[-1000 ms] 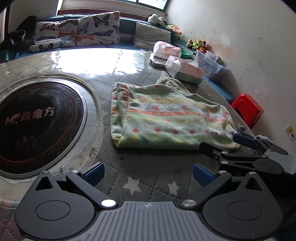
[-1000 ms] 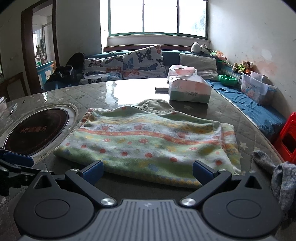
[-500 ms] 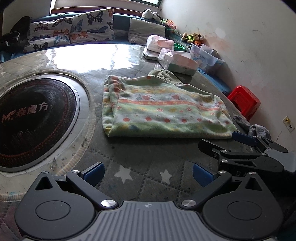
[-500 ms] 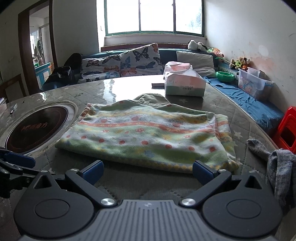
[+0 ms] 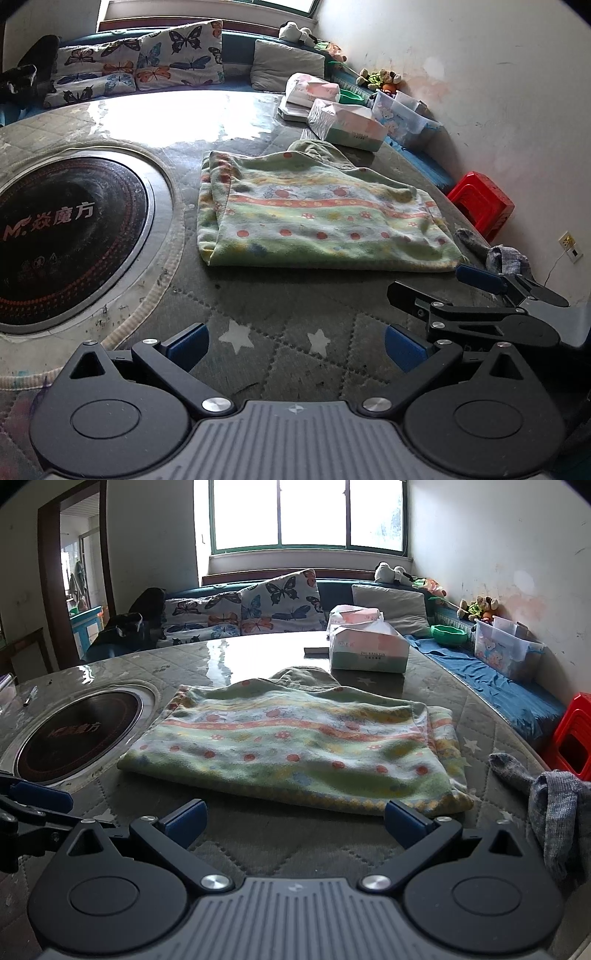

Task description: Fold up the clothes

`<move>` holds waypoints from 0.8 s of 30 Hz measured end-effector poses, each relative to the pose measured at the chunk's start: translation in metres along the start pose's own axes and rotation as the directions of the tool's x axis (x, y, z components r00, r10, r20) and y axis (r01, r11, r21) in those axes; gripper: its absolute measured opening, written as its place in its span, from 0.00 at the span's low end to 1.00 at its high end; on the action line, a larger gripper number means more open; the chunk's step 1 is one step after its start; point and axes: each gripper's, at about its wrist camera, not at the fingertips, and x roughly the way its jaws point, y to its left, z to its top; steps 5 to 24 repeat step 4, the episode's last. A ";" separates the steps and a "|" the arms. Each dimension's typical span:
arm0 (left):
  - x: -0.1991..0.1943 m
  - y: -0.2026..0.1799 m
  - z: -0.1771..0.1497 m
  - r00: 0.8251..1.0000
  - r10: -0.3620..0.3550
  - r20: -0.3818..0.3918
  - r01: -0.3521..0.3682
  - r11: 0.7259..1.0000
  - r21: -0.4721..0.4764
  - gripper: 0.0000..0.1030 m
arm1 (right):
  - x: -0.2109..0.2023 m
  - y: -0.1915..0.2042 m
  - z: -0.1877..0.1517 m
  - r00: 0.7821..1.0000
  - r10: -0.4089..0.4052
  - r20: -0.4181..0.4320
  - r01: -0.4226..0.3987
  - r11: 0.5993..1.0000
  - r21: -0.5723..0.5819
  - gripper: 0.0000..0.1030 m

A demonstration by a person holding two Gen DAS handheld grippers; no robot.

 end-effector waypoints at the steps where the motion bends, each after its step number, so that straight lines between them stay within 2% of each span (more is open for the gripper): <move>1: 0.000 0.000 0.000 1.000 0.001 0.000 -0.001 1.000 -0.002 1.00 | -0.001 0.000 0.000 1.000 0.000 0.001 0.000 1.000 -0.001 1.00; 24: -0.001 0.000 -0.001 1.000 0.006 0.002 -0.006 1.000 -0.005 1.00 | -0.002 0.001 -0.001 1.000 -0.002 0.002 0.002 1.000 -0.003 1.00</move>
